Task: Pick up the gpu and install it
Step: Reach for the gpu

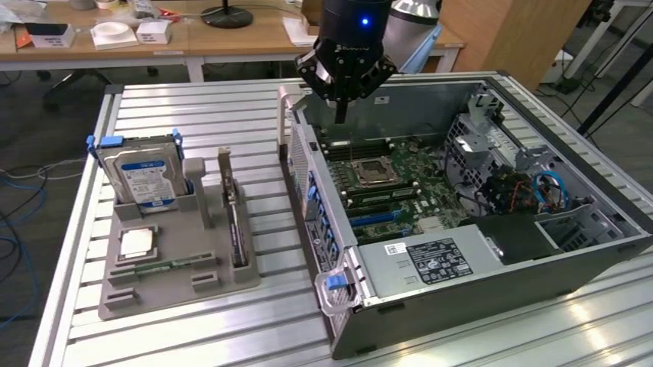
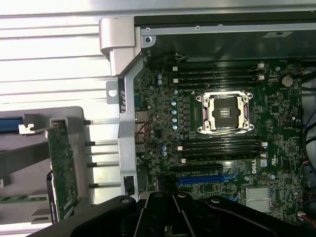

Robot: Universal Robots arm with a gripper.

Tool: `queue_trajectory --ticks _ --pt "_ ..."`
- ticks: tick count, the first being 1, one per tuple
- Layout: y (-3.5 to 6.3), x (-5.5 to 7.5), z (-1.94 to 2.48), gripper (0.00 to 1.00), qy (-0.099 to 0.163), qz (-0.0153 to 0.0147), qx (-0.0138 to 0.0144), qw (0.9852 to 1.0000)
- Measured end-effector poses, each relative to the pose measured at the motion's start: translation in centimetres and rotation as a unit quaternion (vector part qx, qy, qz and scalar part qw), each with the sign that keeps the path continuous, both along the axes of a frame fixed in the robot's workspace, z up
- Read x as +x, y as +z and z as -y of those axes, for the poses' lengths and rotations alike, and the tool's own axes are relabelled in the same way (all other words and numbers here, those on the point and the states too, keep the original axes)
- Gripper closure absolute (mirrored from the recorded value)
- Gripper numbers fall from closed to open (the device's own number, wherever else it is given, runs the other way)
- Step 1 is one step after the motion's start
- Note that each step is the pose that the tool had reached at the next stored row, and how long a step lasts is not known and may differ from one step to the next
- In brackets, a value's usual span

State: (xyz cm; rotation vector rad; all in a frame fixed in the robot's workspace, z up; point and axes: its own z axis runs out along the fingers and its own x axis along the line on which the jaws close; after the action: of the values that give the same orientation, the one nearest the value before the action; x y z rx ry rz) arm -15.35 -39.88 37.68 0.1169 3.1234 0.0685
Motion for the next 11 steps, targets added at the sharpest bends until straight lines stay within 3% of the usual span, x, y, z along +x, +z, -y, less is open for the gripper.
queue_trajectory --ticks 11 --pt "-0.02 -0.86 0.0 0.89 0.0 0.0 0.0 1.0"
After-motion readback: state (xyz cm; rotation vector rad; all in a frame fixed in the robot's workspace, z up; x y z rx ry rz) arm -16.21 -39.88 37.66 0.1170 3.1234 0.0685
